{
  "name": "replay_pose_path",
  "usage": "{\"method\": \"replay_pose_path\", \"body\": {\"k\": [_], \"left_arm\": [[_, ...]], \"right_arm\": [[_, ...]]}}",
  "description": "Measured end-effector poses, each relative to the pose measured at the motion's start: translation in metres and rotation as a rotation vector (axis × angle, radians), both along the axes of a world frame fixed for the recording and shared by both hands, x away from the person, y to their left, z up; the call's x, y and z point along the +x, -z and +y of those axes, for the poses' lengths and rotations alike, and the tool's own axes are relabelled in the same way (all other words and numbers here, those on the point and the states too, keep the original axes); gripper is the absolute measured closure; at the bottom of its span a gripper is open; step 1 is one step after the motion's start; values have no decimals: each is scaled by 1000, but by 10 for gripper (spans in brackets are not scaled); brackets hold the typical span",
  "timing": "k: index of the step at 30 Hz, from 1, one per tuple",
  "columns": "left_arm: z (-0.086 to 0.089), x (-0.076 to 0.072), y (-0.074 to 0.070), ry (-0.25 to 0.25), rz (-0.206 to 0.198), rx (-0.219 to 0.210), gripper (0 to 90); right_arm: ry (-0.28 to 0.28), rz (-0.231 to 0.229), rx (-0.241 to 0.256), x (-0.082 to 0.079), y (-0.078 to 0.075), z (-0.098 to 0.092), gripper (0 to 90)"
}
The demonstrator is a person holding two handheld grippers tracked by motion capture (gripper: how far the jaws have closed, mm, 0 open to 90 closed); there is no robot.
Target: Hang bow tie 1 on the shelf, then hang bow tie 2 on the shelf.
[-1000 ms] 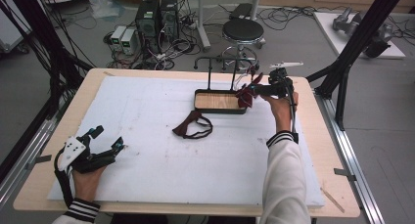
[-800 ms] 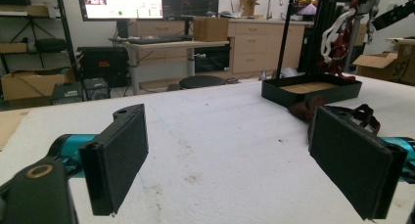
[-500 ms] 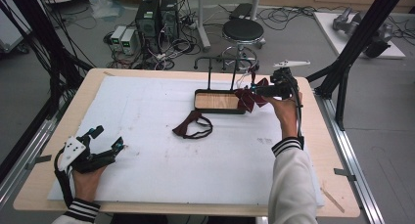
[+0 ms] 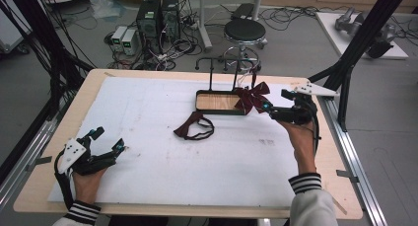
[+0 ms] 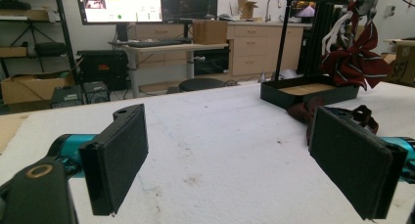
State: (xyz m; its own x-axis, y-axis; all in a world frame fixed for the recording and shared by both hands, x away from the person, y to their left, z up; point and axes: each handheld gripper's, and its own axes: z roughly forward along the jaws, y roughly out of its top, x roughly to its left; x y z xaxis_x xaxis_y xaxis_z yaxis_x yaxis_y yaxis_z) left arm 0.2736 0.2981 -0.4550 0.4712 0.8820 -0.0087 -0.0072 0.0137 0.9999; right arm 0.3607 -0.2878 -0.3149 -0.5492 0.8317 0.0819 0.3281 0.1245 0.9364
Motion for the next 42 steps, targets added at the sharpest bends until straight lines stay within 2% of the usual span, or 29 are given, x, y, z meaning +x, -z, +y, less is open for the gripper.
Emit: {"method": "replay_pose_path", "body": {"k": [1,4,7,9,10,12,26,33,42], "left_arm": [[0,0,0,0,1,-1,150],[0,1,0,0,3,-5,150],[0,1,0,0,4,-3,150],[0,1,0,0,4,-3,150],[0,1,0,-1,3,-3,150],[0,1,0,-1,4,-3,150],[0,1,0,-2,4,-2,150],[0,0,0,-3,4,-1,150],[0,1,0,-3,4,-6,150]], "right_arm": [[-3,-3,11,-5,1,-1,110],[-11,-55,36,-24,8,-3,110],[-11,-109,40,-39,15,-3,110],[-13,-119,43,-45,17,-3,110],[-12,-130,47,-54,23,-3,109],[-16,-140,52,-61,28,-4,109],[-23,-132,38,-91,53,-5,109],[-21,-118,32,-93,62,-3,109],[-29,-112,14,-91,62,2,109]]}}
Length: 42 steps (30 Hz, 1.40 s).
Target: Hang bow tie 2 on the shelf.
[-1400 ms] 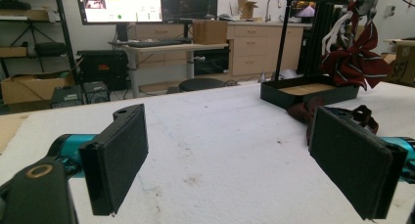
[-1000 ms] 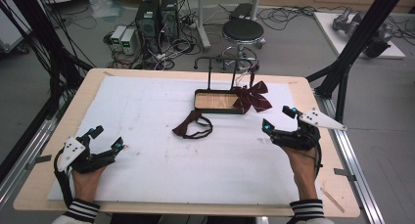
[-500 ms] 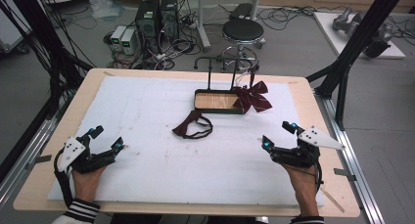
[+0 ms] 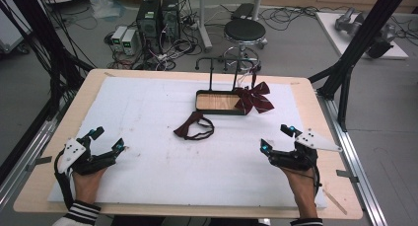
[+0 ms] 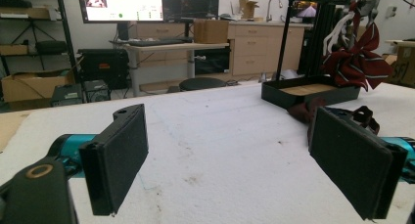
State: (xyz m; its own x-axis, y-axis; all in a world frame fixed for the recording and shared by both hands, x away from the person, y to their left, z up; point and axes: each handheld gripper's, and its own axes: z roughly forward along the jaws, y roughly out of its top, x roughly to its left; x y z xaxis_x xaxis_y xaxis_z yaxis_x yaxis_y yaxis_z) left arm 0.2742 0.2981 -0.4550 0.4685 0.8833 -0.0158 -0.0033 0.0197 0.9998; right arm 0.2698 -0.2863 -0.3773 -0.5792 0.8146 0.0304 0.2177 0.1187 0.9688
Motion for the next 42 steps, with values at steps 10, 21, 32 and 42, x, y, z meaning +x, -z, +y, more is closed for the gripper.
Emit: {"method": "replay_pose_path", "body": {"k": [10,21,32,42], "left_arm": [[0,0,0,-1,2,1,150],[1,1,0,0,6,-1,150],[1,0,0,0,0,-7,150],[1,0,0,0,-3,-9,150]], "right_arm": [[-3,12,-6,7,-2,2,109],[-31,8,-10,13,-18,17,110],[-46,55,-73,32,-26,51,110],[-103,104,-95,56,-34,89,110]]}}
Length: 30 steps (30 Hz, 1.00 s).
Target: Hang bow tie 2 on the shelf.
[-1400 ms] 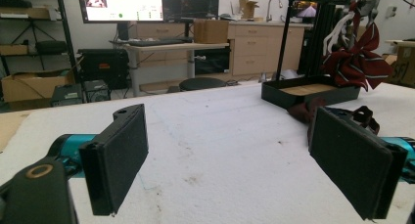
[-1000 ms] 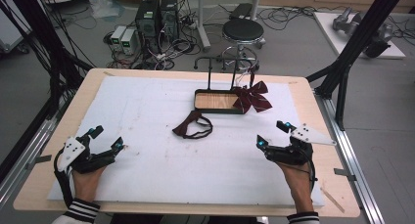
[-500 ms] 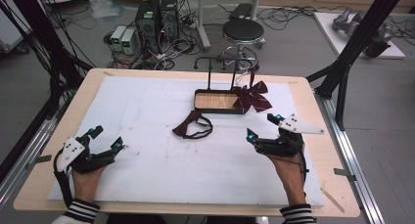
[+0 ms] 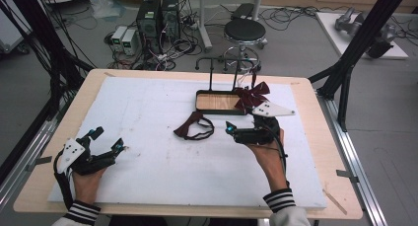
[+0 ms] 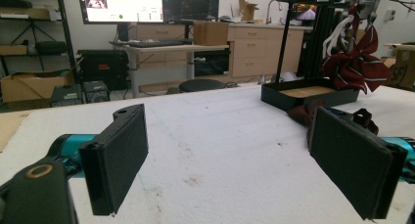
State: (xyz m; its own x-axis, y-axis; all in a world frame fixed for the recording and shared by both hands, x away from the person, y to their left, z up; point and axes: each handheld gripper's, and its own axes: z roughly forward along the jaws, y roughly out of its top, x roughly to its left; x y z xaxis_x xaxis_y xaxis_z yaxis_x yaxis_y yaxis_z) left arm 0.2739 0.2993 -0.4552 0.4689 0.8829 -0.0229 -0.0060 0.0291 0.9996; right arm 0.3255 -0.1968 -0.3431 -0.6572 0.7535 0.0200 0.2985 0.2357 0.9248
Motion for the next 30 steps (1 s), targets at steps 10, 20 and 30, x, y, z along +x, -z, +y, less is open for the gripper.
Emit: {"method": "replay_pose_path", "body": {"k": [10,20,30], "left_arm": [[0,0,0,0,2,-2,150],[0,0,0,-1,2,-2,150],[0,0,0,-1,2,-2,150]], "right_arm": [[-80,31,-30,23,2,32,113],[-166,74,-58,45,5,58,113],[-206,131,-114,63,19,93,116]]}}
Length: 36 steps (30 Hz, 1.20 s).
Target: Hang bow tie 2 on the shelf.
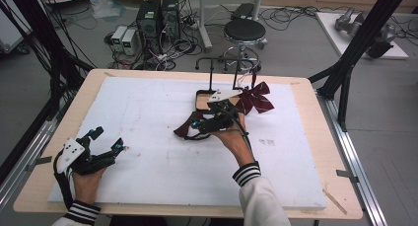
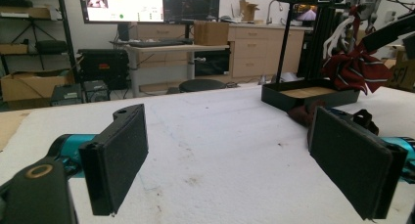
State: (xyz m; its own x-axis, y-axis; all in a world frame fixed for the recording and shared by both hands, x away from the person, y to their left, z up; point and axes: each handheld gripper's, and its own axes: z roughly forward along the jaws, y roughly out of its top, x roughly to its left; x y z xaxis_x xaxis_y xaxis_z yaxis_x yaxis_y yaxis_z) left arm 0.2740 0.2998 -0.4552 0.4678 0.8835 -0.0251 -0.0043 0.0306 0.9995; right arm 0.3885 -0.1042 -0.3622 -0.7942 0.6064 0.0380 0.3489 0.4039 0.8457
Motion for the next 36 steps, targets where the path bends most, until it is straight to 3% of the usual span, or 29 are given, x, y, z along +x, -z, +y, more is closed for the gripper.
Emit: {"method": "replay_pose_path", "body": {"k": [17,23,29,36], "left_arm": [[1,0,0,1,1,-6,149],[1,0,0,2,2,-7,149],[1,0,0,3,0,-7,149],[1,0,0,3,1,-7,149]], "right_arm": [[12,103,-36,18,20,33,144],[15,154,-74,21,31,43,150],[33,244,-83,25,40,48,173],[31,301,-126,26,48,53,250]]}}
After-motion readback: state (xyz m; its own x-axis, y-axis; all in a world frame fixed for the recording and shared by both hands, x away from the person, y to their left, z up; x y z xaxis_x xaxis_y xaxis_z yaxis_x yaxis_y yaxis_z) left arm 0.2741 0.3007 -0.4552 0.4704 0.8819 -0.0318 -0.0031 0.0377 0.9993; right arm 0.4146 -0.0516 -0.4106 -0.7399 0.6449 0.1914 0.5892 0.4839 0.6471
